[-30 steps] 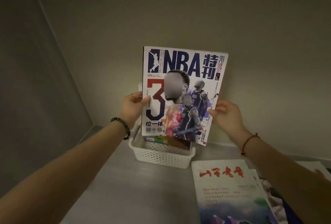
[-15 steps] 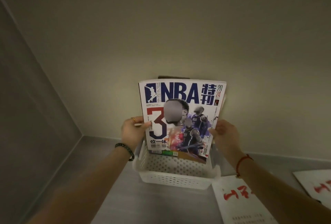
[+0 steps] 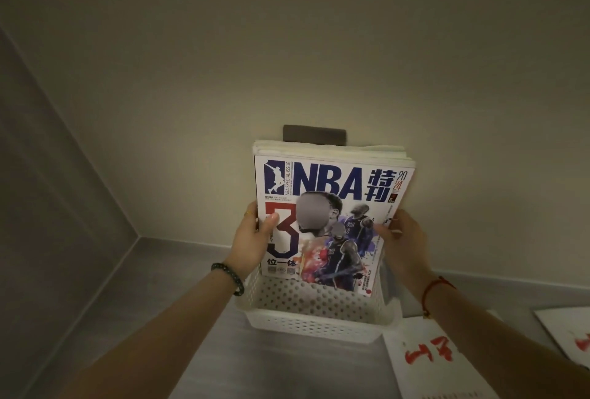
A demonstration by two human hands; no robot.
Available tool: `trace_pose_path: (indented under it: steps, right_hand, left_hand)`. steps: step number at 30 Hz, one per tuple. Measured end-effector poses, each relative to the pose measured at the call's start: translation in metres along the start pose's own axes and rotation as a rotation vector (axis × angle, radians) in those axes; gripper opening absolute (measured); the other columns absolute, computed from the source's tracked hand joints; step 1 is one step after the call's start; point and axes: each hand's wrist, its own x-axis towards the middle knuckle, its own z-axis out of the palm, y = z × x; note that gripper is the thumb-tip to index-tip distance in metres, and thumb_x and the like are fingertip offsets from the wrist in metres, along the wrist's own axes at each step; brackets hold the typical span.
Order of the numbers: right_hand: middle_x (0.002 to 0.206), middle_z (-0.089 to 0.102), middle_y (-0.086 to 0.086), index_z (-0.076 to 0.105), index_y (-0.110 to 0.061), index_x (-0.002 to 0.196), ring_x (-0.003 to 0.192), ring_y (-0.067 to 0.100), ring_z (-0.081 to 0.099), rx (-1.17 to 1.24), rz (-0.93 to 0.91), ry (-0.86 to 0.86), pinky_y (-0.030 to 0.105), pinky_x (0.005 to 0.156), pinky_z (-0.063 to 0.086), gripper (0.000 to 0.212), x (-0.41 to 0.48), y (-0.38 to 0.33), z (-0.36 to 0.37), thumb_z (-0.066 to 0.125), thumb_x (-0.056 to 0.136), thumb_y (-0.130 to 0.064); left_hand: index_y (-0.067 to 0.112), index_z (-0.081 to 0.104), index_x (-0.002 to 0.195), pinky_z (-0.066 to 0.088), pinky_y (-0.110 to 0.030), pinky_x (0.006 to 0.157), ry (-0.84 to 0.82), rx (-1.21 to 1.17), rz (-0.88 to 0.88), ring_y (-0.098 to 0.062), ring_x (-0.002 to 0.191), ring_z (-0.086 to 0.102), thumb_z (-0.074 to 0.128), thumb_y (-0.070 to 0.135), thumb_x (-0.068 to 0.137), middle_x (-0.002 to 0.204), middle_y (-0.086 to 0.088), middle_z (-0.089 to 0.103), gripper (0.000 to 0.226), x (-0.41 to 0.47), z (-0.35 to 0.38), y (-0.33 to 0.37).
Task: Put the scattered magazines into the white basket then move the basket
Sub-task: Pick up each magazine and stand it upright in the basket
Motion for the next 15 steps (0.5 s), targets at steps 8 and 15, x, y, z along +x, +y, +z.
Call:
trace_pose_path:
  steps: [8,15]
  right_hand:
    - [0.081,0.062,-0.002,0.053,-0.011,0.08,0.069,0.012,0.058,-0.021,-0.122,0.08,0.013,0.058,0.041,0.01,-0.002,0.005,-0.003,0.064,0.081,-0.012]
    - [0.084,0.058,-0.006,0.054,-0.016,0.087,0.064,-0.001,0.053,-0.123,-0.076,-0.088,0.0,0.046,0.039,0.01,0.002,-0.003,-0.018,0.063,0.082,-0.016]
  left_hand:
    - [0.022,0.044,0.123,0.049,-0.013,0.066,-0.02,0.009,0.03,-0.002,0.087,0.06,0.042,0.019,0.094,0.105,0.007,0.06,0.03,0.0,-0.008,-0.003]
    - [0.008,0.043,0.126,0.045,-0.027,0.079,0.012,0.185,-0.032,-0.018,0.098,0.055,0.039,0.031,0.095,0.125,-0.012,0.057,0.039,-0.002,-0.002,0.002]
